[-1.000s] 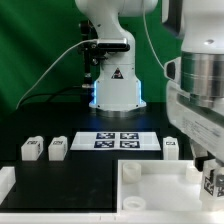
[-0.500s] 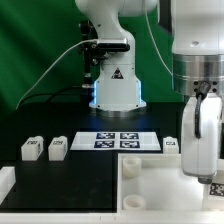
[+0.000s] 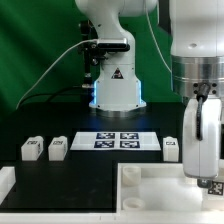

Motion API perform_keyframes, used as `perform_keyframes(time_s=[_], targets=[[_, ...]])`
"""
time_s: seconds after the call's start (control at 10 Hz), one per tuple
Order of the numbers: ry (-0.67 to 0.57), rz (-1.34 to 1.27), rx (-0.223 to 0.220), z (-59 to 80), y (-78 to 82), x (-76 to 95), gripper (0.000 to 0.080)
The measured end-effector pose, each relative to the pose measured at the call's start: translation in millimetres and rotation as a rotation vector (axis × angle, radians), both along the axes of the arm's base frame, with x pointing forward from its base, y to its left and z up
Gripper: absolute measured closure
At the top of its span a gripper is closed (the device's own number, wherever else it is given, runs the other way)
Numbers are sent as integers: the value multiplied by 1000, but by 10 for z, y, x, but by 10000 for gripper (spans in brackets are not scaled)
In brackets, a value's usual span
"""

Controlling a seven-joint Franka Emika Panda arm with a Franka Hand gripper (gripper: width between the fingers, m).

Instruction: Assemble one leg

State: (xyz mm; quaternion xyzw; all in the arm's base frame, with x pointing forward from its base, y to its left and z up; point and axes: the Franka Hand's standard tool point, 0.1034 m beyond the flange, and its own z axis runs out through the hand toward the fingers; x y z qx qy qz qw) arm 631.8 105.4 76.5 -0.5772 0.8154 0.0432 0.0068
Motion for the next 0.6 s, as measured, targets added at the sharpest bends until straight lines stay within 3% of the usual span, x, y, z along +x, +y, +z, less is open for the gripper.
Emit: perform_keyframes(time_s=[0.1,0.2,0.3,0.4,0.6], targets=[[0,2,0,0,0,0,219],[-1,5,2,15,33,-8,219],[-6,19,8,94,133,-43,162],[-18,23,14,188,174,-28,162],[-18,25,14,181,172,-29,152]])
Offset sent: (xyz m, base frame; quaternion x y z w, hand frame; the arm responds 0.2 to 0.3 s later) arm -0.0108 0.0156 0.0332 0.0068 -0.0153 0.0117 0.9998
